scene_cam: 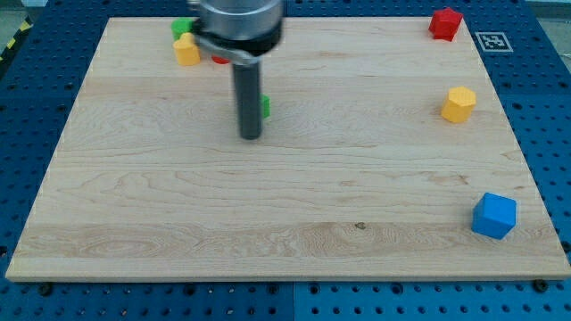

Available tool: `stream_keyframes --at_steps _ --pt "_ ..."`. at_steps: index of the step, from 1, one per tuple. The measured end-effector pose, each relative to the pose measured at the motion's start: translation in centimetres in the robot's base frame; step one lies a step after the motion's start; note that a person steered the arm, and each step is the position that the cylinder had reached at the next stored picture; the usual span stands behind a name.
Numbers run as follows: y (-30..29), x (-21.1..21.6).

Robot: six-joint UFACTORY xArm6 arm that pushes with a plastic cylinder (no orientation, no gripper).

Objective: Slide the green star left a bit

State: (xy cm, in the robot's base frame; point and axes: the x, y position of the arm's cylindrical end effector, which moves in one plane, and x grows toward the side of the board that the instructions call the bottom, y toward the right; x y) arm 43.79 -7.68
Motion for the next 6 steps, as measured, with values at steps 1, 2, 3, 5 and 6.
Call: stream_keyframes --at_steps 1,2,3,5,6 --pt "-2.2 -1.3" --pt "4.2 0.6" --pt "8.3 2.8" --pt "9.2 -2.6" --pt "5.3 -6.1"
